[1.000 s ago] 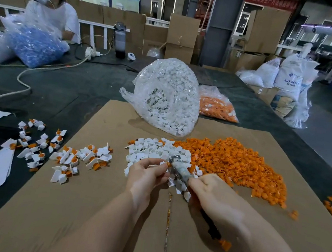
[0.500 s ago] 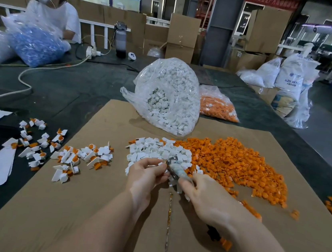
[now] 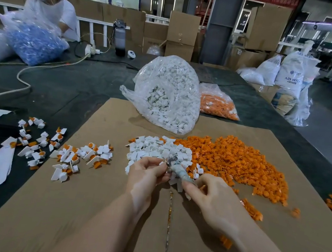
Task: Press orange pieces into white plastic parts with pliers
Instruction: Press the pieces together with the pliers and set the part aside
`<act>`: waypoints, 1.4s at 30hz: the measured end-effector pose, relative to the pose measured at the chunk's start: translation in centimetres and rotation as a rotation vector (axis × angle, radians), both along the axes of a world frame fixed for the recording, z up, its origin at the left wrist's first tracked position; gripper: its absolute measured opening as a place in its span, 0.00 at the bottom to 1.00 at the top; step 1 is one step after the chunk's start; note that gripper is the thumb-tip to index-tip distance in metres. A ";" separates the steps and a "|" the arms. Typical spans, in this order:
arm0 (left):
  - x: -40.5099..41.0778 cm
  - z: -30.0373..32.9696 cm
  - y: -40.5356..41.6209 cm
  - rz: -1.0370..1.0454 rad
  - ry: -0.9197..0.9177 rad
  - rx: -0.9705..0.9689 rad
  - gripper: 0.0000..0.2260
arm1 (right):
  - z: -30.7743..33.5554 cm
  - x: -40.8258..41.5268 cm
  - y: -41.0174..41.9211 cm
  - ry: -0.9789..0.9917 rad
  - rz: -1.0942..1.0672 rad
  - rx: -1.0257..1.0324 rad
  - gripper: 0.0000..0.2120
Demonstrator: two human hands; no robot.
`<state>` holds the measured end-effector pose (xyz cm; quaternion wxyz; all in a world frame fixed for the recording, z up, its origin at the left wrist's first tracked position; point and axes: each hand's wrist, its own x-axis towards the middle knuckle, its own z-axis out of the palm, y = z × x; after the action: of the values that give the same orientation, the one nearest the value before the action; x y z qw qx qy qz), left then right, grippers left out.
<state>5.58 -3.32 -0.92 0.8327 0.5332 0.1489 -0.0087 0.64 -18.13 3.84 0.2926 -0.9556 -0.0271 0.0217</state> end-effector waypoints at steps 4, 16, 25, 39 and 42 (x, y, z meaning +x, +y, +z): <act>0.0 -0.2 -0.1 0.011 -0.003 0.004 0.04 | -0.7 0.1 -0.7 -0.052 -0.025 -0.018 0.16; -0.9 -1.0 0.1 -0.094 -0.149 0.404 0.08 | -3.2 2.7 -4.7 -0.269 -0.291 -0.558 0.22; -1.6 -0.4 0.1 -0.121 -0.184 0.624 0.09 | -4.2 2.7 -5.2 -0.239 -0.321 -0.651 0.30; -1.8 -0.4 -0.1 -0.150 -0.335 0.712 0.10 | -3.9 0.9 0.9 -0.541 0.056 0.007 0.13; -2.1 -0.2 -0.1 -0.163 -0.344 0.674 0.11 | -4.7 0.8 1.8 -0.561 0.039 0.060 0.07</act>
<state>3.45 -3.40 -1.14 0.6202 0.7807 -0.0414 0.0640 1.44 -16.33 -0.84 0.3011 -0.9145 -0.1261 -0.2388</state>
